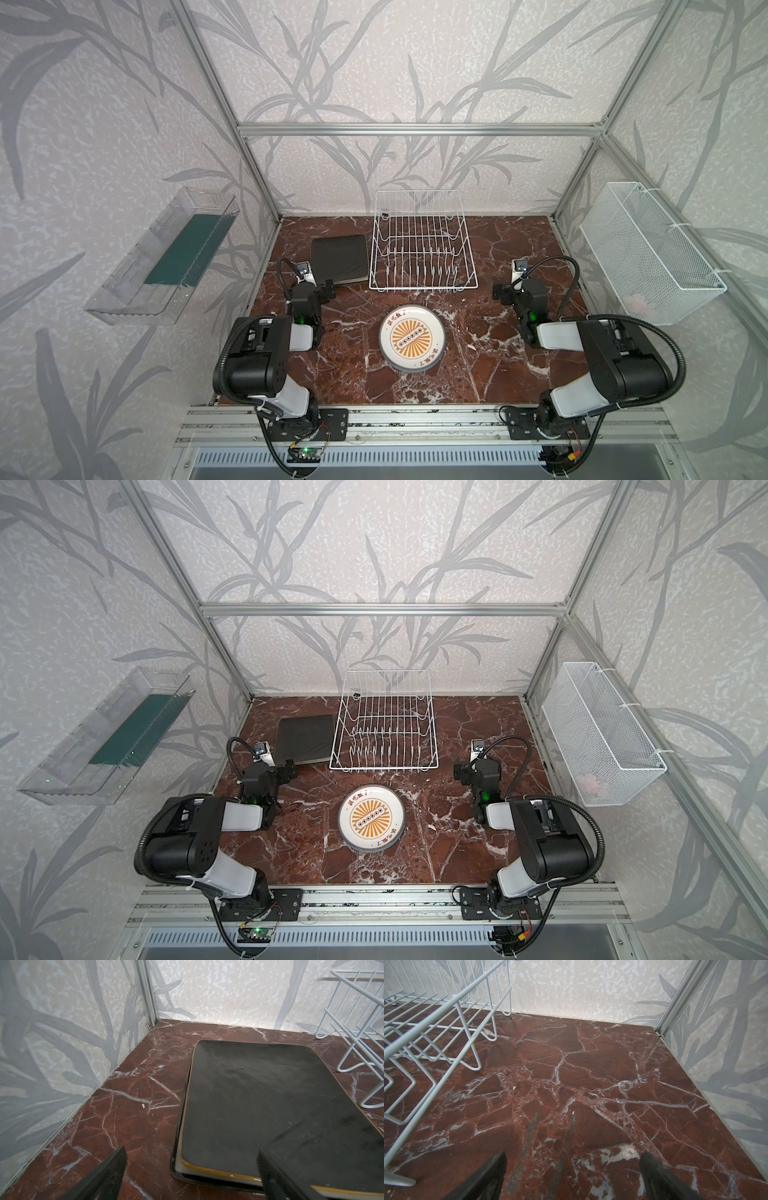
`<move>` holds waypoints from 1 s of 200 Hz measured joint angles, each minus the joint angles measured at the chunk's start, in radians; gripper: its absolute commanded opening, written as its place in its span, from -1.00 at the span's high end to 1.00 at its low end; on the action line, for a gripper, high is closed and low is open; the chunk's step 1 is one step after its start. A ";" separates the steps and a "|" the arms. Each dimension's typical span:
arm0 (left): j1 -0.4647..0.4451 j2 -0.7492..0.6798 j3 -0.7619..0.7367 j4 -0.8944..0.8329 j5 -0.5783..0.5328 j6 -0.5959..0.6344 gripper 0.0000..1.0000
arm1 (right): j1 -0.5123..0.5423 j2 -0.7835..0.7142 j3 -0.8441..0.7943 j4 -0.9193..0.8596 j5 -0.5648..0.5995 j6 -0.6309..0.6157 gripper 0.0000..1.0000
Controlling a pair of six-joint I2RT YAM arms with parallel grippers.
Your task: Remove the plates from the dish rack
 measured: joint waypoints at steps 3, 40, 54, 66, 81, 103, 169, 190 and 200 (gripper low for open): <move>0.000 0.000 0.000 0.000 0.000 0.000 -0.98 | 0.000 0.000 0.000 0.000 0.000 0.000 -0.98; 0.000 0.000 0.000 0.001 0.006 0.002 0.30 | 0.000 0.000 0.000 0.000 0.000 0.000 -0.98; 0.000 0.000 0.002 -0.006 0.031 0.008 1.00 | 0.000 0.000 0.000 0.000 0.000 0.000 -0.98; 0.000 0.000 0.002 -0.008 0.047 0.011 1.00 | 0.000 0.000 0.000 0.000 0.000 0.000 -0.98; 0.000 0.000 0.002 -0.008 0.059 0.017 0.11 | 0.000 0.000 0.000 0.000 0.000 0.000 -0.98; 0.000 0.000 0.002 -0.008 0.071 0.024 -0.98 | 0.000 0.000 0.000 0.000 0.000 0.000 -0.98; 0.000 0.000 0.002 -0.008 0.080 0.025 -0.98 | 0.000 0.000 0.000 0.000 0.000 0.000 -0.98; 0.002 0.000 0.004 -0.014 0.092 0.025 -0.98 | 0.000 0.000 0.000 0.000 0.002 0.000 -0.98; 0.002 0.000 0.006 -0.016 0.094 0.024 -0.98 | 0.000 0.000 0.000 0.000 0.003 0.000 -0.98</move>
